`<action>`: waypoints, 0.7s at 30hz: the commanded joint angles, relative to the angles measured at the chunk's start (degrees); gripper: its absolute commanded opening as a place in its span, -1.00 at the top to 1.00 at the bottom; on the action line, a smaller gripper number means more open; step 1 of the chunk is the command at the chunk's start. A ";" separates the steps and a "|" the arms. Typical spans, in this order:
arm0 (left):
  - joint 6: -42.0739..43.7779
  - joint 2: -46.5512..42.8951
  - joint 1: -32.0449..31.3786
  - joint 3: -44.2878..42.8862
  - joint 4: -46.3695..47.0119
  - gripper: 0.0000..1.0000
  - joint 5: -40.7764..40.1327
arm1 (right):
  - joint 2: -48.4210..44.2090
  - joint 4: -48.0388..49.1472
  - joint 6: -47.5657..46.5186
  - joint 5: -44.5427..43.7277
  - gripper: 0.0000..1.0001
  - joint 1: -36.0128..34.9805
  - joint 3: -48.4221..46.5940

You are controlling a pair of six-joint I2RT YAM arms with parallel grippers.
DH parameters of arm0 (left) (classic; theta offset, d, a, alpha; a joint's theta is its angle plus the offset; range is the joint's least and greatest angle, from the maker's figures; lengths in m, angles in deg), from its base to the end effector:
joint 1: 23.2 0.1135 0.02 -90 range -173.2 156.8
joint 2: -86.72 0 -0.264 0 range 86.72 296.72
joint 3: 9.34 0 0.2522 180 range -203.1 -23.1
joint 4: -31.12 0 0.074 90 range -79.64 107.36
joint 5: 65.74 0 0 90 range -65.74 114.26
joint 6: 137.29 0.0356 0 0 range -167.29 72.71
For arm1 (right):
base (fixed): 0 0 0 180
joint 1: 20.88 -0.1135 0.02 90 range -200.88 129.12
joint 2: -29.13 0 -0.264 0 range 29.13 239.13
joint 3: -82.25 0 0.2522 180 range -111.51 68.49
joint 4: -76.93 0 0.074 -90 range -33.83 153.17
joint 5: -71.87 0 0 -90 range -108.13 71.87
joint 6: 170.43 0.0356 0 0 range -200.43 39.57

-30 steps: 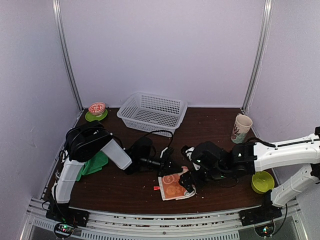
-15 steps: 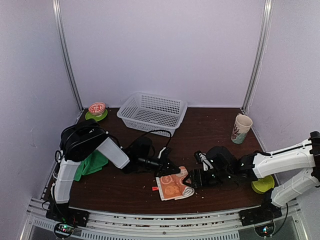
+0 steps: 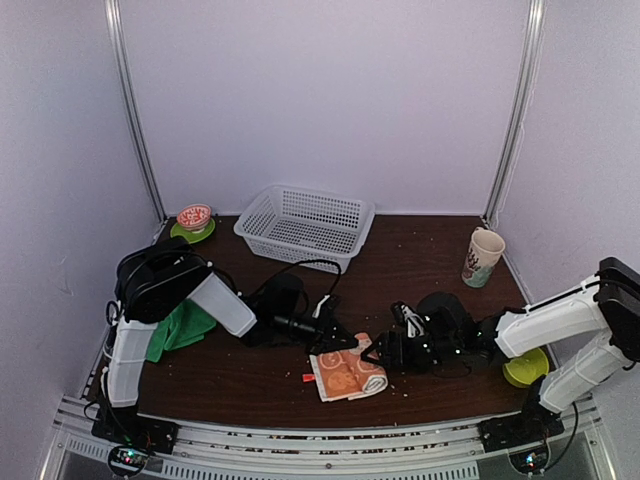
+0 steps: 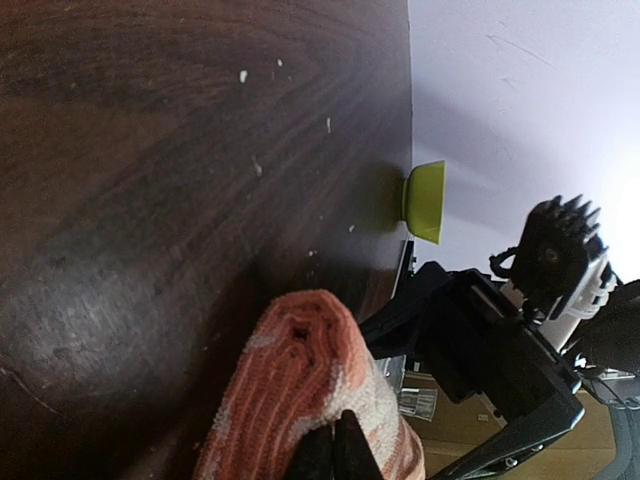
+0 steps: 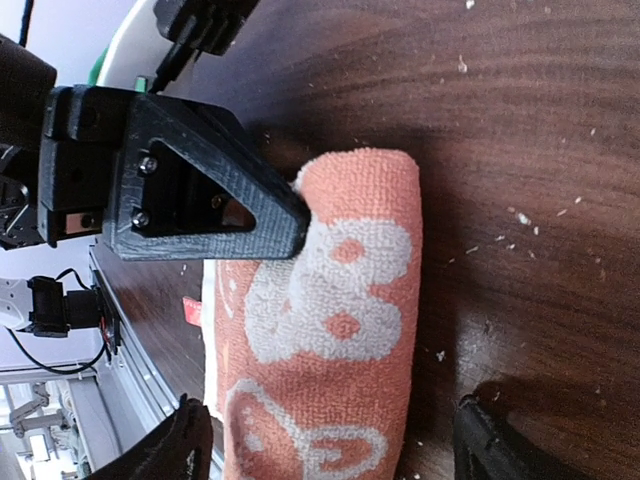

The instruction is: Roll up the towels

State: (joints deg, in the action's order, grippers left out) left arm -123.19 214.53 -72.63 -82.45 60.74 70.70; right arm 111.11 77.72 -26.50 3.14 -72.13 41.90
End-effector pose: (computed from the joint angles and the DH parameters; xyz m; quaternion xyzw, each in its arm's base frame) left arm 0.2515 -0.3334 0.0745 -0.0285 -0.8033 0.5909 0.0690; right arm 0.1481 0.2052 0.1373 -0.0558 0.8953 0.4267 0.1151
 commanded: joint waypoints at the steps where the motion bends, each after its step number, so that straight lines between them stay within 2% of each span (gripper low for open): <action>1: 2.33 0.35 0.61 2.05 -7.16 0.93 -2.48 | 3.44 3.54 1.43 4.01 -0.57 0.35 -0.71; 5: 2.33 0.08 0.63 1.98 -7.36 0.93 -2.66 | 5.87 2.66 1.74 5.61 -0.20 0.26 -1.30; 7: 2.33 -0.13 0.54 2.00 -7.46 0.93 -2.83 | 6.94 0.58 0.41 6.00 0.05 -0.07 -2.19; 13: 2.31 -3.25 0.65 2.51 -8.20 0.92 -2.99 | 6.80 -17.32 -7.23 -1.63 0.95 -2.27 -8.99; 14: 2.44 -4.25 0.65 2.69 -8.57 0.89 -3.16 | 6.64 -20.87 -8.44 -4.06 1.00 -2.65 -10.40; 21: 3.62 -12.30 0.67 6.40 -12.19 0.70 -3.98 | 9.66 -41.91 -15.47 -22.52 1.00 -6.35 -21.76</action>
State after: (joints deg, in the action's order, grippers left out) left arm -121.12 206.84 -72.61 -79.11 51.84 68.23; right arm 118.37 52.12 -36.35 -5.27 -76.41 25.39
